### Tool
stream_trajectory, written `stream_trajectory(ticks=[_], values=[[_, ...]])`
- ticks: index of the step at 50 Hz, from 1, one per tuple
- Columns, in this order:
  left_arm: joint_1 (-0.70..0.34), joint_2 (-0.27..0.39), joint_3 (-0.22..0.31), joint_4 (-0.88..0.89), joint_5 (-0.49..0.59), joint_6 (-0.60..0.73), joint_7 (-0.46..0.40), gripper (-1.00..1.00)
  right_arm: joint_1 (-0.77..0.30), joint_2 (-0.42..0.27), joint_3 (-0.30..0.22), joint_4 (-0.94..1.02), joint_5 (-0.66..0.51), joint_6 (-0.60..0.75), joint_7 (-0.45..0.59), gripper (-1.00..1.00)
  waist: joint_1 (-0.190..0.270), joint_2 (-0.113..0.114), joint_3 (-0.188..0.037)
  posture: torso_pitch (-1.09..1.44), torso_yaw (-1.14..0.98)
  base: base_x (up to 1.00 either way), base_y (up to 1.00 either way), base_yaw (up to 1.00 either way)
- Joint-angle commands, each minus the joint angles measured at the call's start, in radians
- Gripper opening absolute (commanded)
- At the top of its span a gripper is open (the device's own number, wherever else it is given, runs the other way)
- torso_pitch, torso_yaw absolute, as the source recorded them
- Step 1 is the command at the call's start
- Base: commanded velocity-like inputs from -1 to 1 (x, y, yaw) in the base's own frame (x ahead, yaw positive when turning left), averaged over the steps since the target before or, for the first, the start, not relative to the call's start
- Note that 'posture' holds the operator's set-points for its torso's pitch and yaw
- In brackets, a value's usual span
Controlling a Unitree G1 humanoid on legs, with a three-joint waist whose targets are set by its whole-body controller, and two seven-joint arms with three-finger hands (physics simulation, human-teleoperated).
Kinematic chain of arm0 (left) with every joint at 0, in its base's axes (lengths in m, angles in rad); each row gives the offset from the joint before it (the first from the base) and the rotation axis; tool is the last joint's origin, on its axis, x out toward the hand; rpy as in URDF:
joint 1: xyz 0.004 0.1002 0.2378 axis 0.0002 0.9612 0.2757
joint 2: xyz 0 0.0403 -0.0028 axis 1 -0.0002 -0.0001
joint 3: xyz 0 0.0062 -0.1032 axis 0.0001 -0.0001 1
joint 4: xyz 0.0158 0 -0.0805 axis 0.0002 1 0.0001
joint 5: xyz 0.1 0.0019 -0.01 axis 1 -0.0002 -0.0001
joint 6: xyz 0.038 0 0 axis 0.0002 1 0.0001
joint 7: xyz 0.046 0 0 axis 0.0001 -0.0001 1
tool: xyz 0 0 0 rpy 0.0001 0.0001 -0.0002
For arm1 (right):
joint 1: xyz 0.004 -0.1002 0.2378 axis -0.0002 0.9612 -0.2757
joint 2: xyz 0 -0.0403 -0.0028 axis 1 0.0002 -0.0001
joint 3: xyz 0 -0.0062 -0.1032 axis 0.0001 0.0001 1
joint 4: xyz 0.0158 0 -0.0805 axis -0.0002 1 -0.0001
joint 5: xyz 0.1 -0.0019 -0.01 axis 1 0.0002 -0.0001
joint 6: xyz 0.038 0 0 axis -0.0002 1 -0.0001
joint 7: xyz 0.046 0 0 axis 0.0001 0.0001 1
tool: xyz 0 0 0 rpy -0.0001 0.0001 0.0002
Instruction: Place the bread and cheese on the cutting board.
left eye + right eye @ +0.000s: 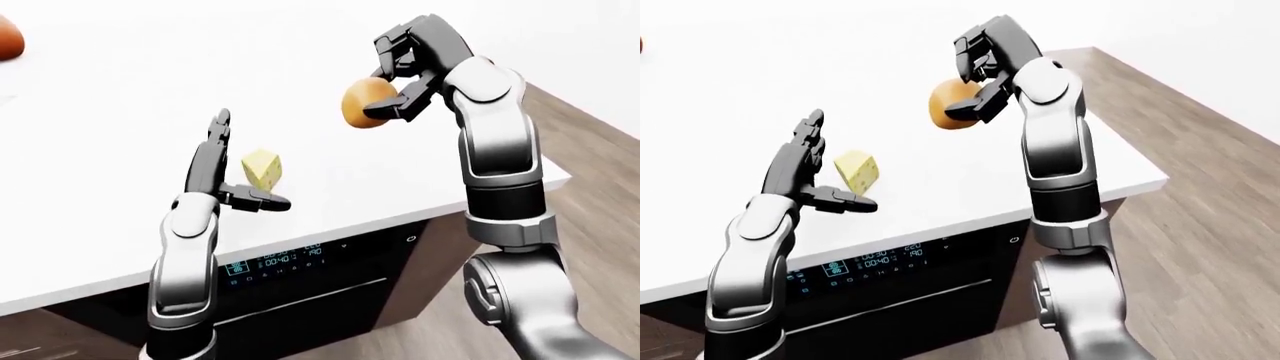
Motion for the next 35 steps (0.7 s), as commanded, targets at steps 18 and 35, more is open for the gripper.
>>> stream_trajectory(ticks=[18, 35], values=[[-0.024, 0.003, 0.006, 0.019, -0.003, -0.073, 0.024, 1.00, -0.031, -0.006, -0.009, -0.031, 0.001, -0.029, -0.015, -1.00, 0.000, 0.001, -0.030, 0.00, 0.00, 0.00, 0.00, 0.00], [-0.011, -0.008, -0.008, 0.034, 0.019, -0.098, 0.025, 1.00, -0.042, -0.005, -0.010, -0.018, -0.001, -0.039, -0.020, -1.00, 0.000, 0.001, -0.031, 0.00, 0.00, 0.00, 0.00, 0.00]])
